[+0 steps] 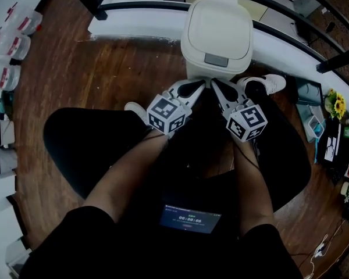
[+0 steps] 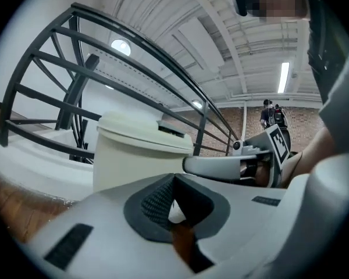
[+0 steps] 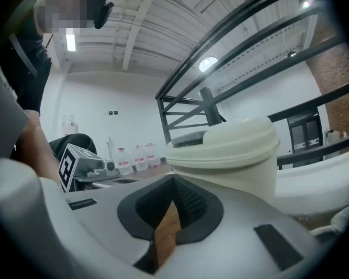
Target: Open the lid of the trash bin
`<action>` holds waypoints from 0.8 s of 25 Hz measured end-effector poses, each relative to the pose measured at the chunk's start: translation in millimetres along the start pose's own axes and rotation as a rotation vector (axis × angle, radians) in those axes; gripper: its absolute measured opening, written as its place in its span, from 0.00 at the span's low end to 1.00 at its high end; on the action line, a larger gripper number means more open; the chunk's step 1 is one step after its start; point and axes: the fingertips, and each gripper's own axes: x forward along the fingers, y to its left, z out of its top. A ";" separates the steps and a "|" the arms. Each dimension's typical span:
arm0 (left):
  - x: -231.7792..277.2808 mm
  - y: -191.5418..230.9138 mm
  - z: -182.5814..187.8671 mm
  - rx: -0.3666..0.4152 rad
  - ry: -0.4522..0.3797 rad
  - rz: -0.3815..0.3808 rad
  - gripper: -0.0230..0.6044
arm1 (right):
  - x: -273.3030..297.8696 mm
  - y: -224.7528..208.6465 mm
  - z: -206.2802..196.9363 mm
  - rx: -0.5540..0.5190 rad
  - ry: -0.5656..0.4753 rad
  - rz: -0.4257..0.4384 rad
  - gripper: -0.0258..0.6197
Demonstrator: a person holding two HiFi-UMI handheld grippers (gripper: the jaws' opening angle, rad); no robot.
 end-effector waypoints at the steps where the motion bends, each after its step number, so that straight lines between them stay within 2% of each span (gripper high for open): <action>1: 2.5 6.4 -3.9 -0.010 0.006 0.010 0.06 | 1.8 -3.2 -6.1 0.013 0.010 -0.002 0.07; 6: 16.0 29.7 -36.0 -0.054 0.050 0.036 0.06 | 12.6 -22.2 -29.4 0.050 0.064 -0.030 0.07; 10: 25.6 35.5 -56.5 -0.063 0.080 0.040 0.06 | 24.7 -28.7 -51.9 0.036 0.115 -0.013 0.07; 13: 31.1 40.2 -77.4 -0.051 0.140 0.045 0.06 | 29.4 -30.5 -70.2 0.059 0.138 -0.014 0.07; 20: 51.4 57.4 -129.2 -0.077 0.241 0.059 0.06 | 29.4 -62.6 -122.6 0.100 0.213 -0.098 0.07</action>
